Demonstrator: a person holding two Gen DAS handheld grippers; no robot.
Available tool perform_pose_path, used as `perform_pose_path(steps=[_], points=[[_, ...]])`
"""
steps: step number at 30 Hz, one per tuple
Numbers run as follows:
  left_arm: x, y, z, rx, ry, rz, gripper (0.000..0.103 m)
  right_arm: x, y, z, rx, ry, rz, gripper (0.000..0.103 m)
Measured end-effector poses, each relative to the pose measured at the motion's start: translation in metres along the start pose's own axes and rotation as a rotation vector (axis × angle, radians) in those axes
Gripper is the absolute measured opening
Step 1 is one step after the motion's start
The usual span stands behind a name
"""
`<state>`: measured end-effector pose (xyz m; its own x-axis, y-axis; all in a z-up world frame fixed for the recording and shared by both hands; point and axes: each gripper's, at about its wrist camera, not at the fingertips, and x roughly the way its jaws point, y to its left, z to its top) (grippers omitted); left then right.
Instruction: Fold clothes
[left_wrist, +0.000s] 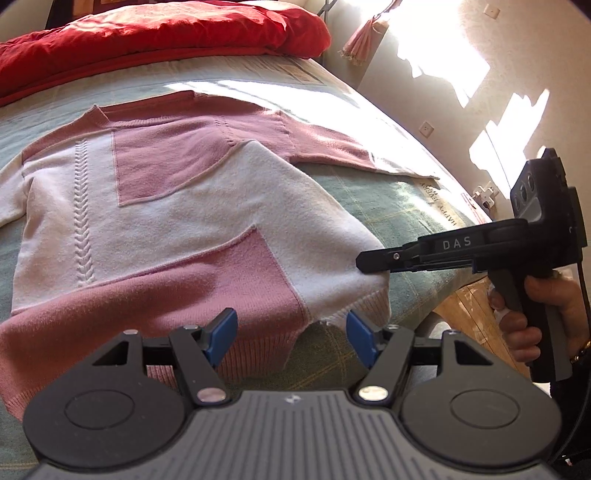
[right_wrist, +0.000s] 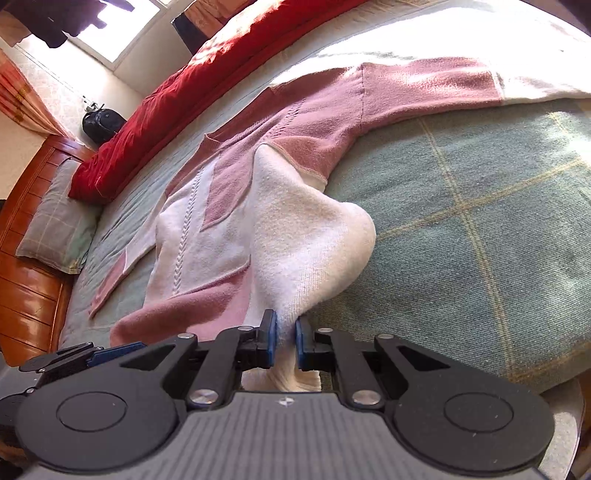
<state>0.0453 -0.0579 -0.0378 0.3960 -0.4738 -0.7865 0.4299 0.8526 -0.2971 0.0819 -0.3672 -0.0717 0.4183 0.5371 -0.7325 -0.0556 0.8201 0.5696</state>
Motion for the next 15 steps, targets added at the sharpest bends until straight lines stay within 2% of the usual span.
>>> perform_pose_path(steps=[10, 13, 15], points=[[0.007, -0.004, 0.000, -0.017, 0.023, 0.006, 0.067, 0.013, -0.015, -0.004, 0.024, 0.029, -0.041, 0.012], [0.009, -0.005, 0.000, -0.028, 0.032, 0.014, 0.067, 0.011, -0.015, -0.004, 0.018, 0.027, -0.047, 0.019], [0.010, -0.006, 0.000, -0.031, 0.035, 0.016, 0.068, 0.004, -0.016, -0.002, 0.010, 0.009, -0.053, 0.020]])
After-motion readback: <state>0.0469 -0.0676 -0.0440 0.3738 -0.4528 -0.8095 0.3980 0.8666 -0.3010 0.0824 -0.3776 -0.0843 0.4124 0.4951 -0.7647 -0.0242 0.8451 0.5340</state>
